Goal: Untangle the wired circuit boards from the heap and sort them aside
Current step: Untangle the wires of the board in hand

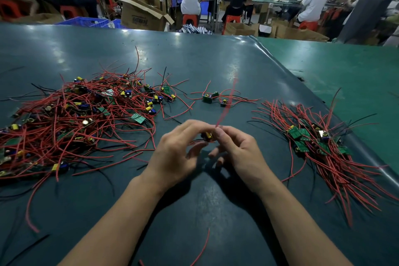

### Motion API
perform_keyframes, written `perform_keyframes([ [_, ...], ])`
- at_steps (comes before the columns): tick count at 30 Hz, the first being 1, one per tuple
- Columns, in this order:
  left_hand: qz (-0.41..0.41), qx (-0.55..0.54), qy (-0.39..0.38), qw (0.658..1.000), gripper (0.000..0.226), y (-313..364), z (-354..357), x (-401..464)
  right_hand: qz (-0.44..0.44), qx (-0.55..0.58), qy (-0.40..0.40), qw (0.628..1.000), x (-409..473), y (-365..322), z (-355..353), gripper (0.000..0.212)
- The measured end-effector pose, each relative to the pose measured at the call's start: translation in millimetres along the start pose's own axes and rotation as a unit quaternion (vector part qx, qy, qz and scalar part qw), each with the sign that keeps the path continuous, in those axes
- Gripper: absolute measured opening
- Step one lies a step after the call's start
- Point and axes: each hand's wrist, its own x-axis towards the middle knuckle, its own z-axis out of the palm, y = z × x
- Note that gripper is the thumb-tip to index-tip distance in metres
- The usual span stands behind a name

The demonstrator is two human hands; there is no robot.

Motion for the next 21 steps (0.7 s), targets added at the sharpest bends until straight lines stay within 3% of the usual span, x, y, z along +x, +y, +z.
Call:
perform_keyframes([
  [5, -0.003, -0.01, -0.023, 1.0, 0.037, -1.3, 1.4, -1.0, 0.013, 0.037, 0.036, 0.999, 0.7, -1.6, -6.5, 0.007],
  [9, -0.02, 0.075, 0.009, 0.997, 0.018, -5.0, -6.6, 0.5, 0.003, 0.035, 0.097, 0.995, 1.7, -1.6, -6.6, 0.01],
  [11, -0.087, 0.142, 0.05, 0.985, 0.011, -10.1, -13.6, 0.4, -0.004, 0.033, 0.124, 0.992, 2.3, -2.9, -9.4, 0.01],
  [14, -0.237, 0.227, 0.123, 0.937, 0.013, -17.4, -24.3, 0.8, -0.003, 0.029, 0.128, 0.991, 2.3, -2.9, -10.8, 0.011],
  [16, -0.267, 0.241, 0.15, 0.921, 0.012, -18.3, -27.0, 0.6, -0.002, 0.029, 0.123, 0.992, 2.2, -2.0, -9.1, 0.01],
  [17, -0.245, 0.223, 0.156, 0.93, 0.011, -16.7, -26.5, 1.0, -0.002, 0.032, 0.124, 0.992, 2.3, -2.0, -8.7, 0.01],
  [19, -0.177, 0.158, 0.107, 0.966, 0.015, -9.9, -22.3, 2.3, -0.002, 0.043, 0.143, 0.989, 3.4, -3.4, -9.6, 0.011],
  [21, -0.142, 0.087, -0.013, 0.986, 0.028, -4.0, -17.0, 0.4, 0.0, 0.062, 0.176, 0.982, 4.9, -4.8, -12.2, 0.012],
])
